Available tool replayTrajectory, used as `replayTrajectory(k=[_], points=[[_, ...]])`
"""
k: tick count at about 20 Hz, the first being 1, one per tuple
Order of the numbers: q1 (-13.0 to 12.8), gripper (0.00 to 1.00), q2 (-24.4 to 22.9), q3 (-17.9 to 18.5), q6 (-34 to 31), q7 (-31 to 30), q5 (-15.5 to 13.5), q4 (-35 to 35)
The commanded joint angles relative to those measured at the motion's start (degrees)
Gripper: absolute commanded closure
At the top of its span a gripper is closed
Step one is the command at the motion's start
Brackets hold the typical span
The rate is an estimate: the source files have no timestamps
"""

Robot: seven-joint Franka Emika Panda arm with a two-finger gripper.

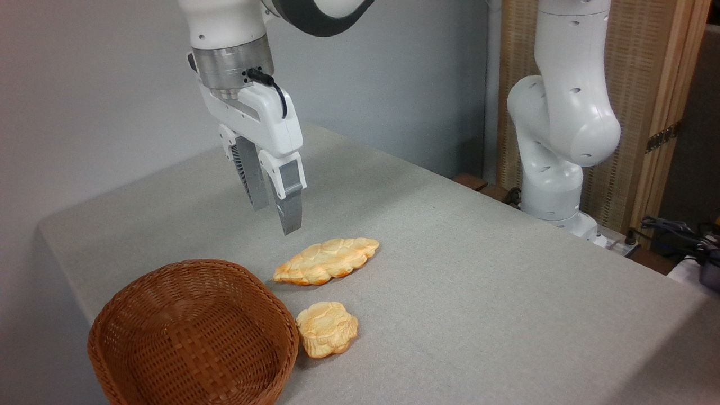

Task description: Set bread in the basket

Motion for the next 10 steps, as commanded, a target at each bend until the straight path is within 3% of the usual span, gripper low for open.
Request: replayTrajectory(k=[1, 10], points=[[-0.38, 0.0, -0.3, 0.5, 0.03, 0.93, -1.14, 0.32], [-0.29, 0.0, -0.48, 0.59, -0.06, 1.11, -1.15, 0.4]])
